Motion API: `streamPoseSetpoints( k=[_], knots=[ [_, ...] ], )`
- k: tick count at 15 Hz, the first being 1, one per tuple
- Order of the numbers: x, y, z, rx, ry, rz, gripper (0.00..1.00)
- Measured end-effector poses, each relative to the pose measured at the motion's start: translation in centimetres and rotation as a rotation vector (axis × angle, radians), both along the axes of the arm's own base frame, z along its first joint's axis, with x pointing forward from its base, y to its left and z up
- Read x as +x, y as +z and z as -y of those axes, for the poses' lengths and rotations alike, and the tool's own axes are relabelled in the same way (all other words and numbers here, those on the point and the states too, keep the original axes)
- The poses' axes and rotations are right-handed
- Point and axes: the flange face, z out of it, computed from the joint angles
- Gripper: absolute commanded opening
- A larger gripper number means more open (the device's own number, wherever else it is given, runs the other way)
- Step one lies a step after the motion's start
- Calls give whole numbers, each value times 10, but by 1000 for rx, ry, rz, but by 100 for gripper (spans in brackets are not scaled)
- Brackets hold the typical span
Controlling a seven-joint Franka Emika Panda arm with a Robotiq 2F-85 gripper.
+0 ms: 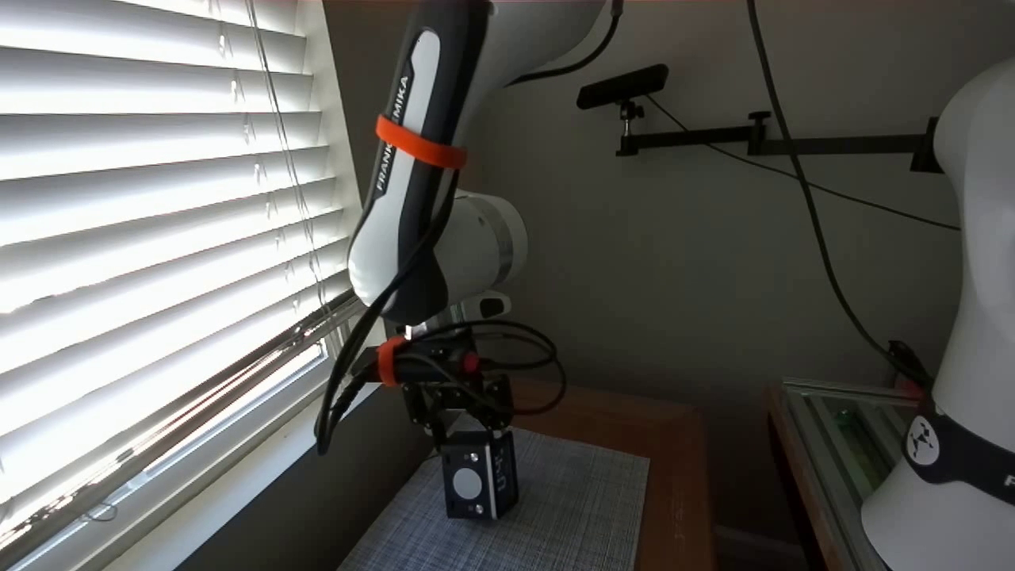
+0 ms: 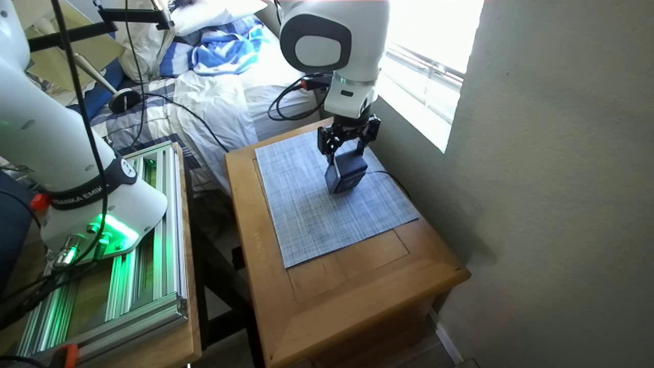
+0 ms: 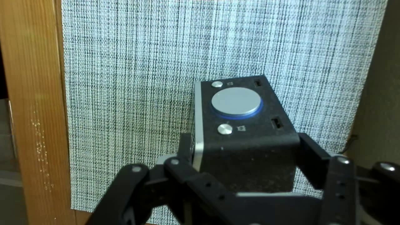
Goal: Turn the black device over
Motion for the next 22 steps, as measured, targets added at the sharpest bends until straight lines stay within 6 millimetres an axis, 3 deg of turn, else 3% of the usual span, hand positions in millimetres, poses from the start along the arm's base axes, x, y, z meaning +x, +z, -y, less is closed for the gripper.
streamPoseSetpoints(
  k=[8, 22],
  knots=[
    [0, 0, -21, -116, 3, 15, 56],
    [-4, -1, -49, -165, 45, 36, 56]
  ],
)
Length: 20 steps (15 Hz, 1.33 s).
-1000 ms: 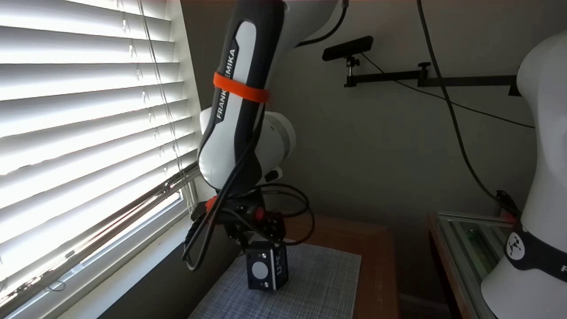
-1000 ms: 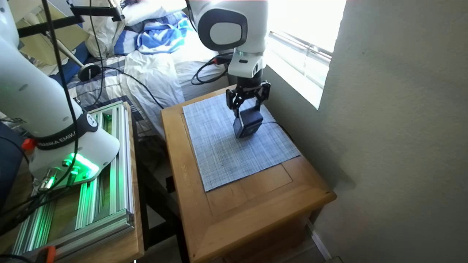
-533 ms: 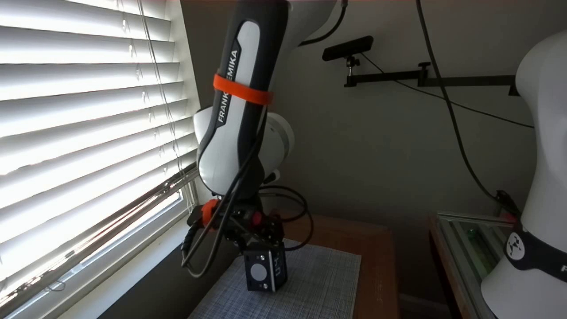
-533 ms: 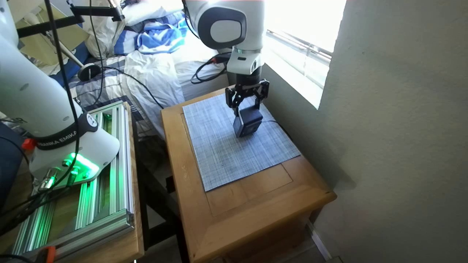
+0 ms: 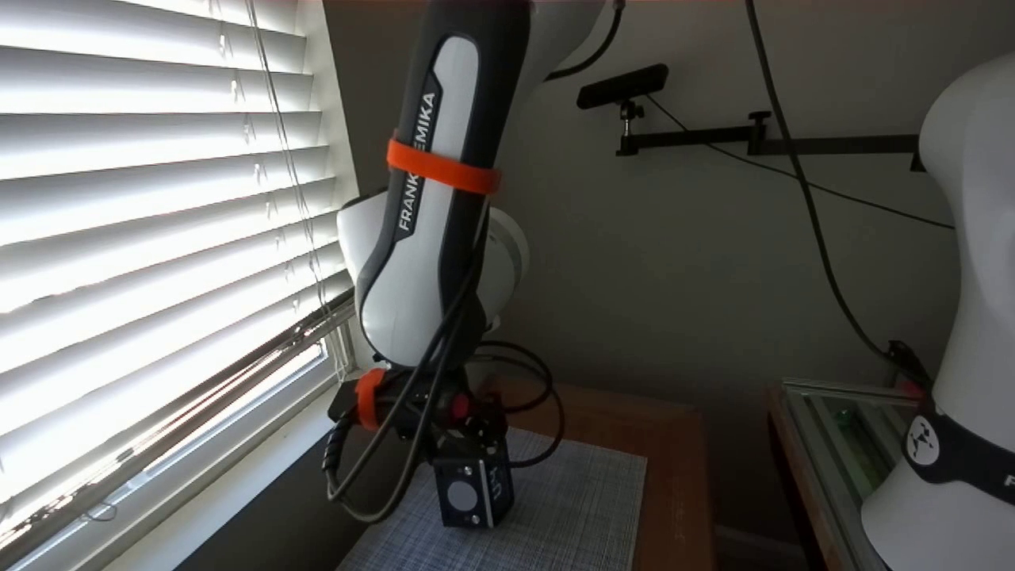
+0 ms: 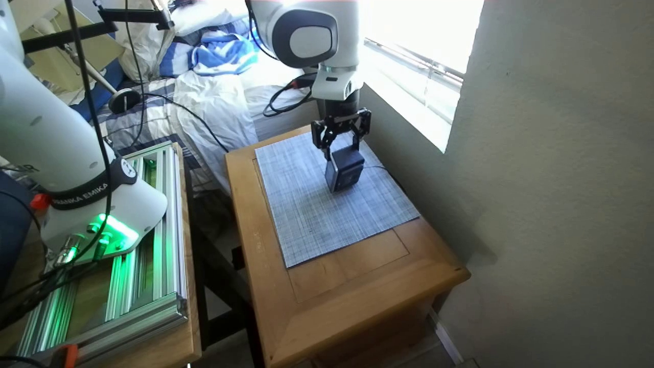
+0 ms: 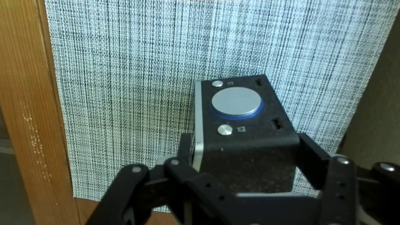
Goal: Turn the black device over
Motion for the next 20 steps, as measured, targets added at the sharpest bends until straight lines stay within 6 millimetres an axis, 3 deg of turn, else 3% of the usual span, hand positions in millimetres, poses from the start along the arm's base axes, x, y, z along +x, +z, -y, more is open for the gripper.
streamPoseSetpoints(
  k=[20],
  knots=[
    [-13, 0, -22, -209, 18, 64, 56]
  ],
)
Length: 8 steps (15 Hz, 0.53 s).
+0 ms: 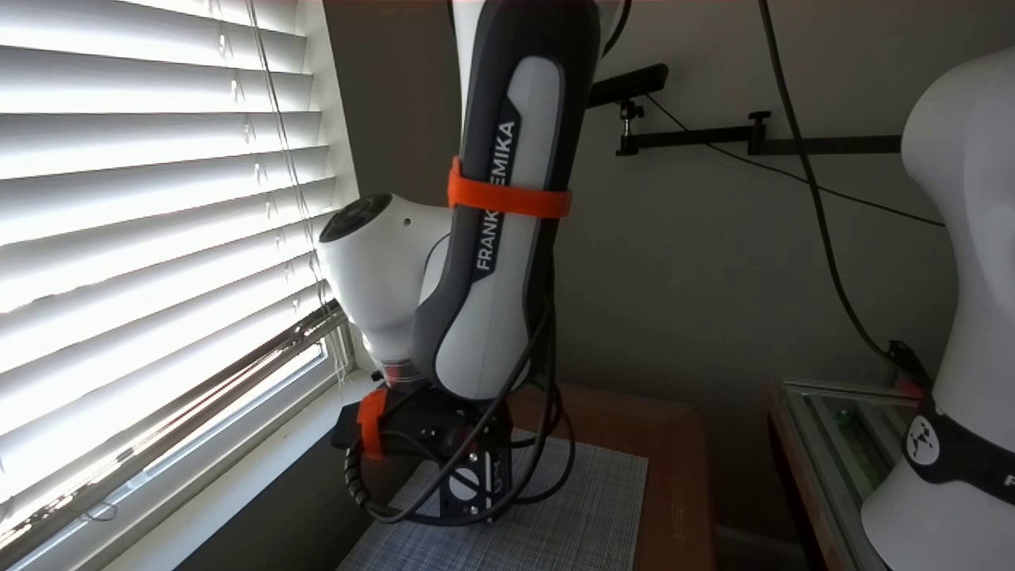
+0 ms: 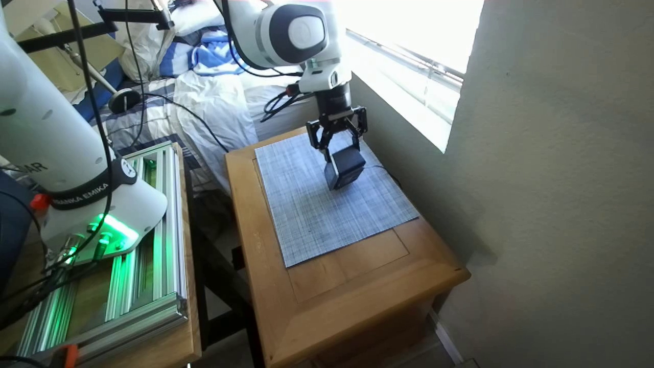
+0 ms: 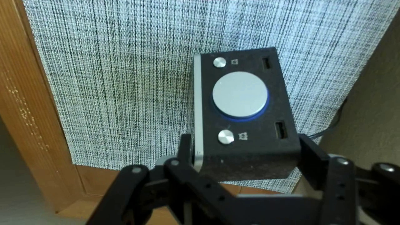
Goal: Turn the black device over
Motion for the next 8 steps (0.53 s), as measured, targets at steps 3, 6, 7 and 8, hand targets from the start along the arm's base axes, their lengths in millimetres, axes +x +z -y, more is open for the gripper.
streamPoseSetpoints(
  k=[3, 6, 7, 8],
  knots=[
    [-2, -3, -1, -13, 4, -2, 56],
    [-4, -7, -4, -16, 7, -8, 56],
    [-4, -7, -6, -15, 10, -8, 56],
    [-4, -7, -8, -13, 13, -9, 56]
  ],
)
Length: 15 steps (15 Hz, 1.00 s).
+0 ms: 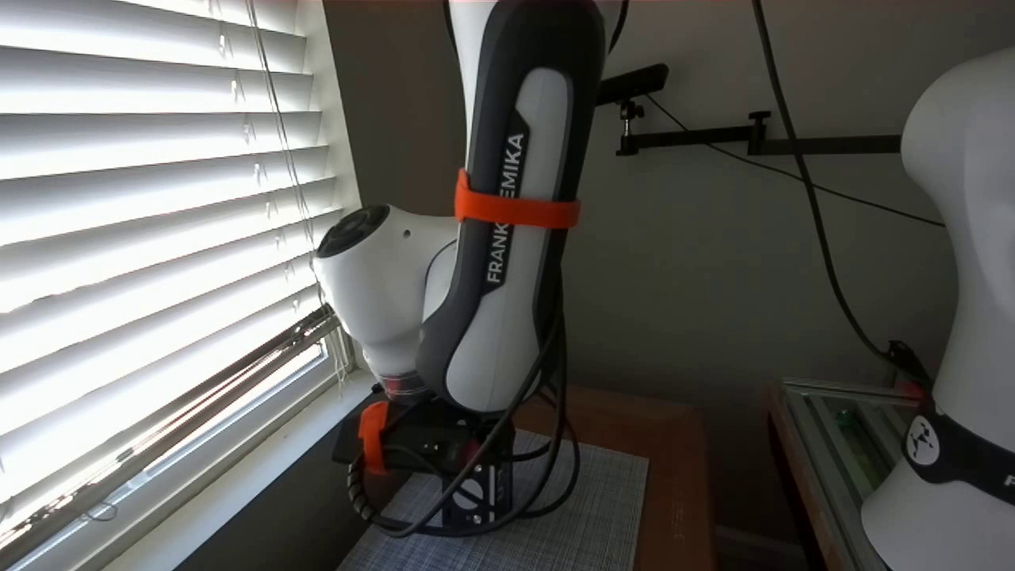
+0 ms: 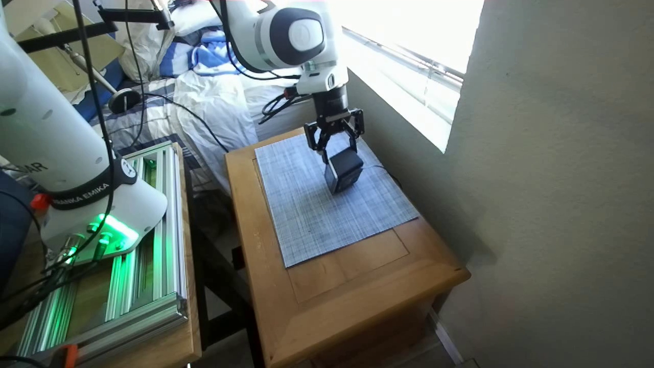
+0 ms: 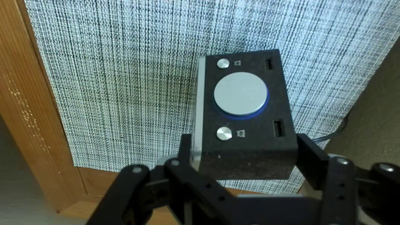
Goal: Turn the black device over
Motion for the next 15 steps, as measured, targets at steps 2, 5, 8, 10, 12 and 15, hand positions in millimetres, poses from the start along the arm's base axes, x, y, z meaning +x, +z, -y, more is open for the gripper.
streamPoseSetpoints(
  k=[2, 5, 8, 10, 12, 15],
  knots=[
    [-1, -1, -5, 4, 8, -2, 56],
    [-2, -3, -14, 12, 23, -7, 56],
    [-5, -5, -24, 20, 40, -13, 56],
    [-6, -7, -29, 25, 50, -17, 56],
    [-8, -8, -34, 29, 57, -21, 97],
    [-9, -9, -38, 33, 63, -24, 100]
  ],
)
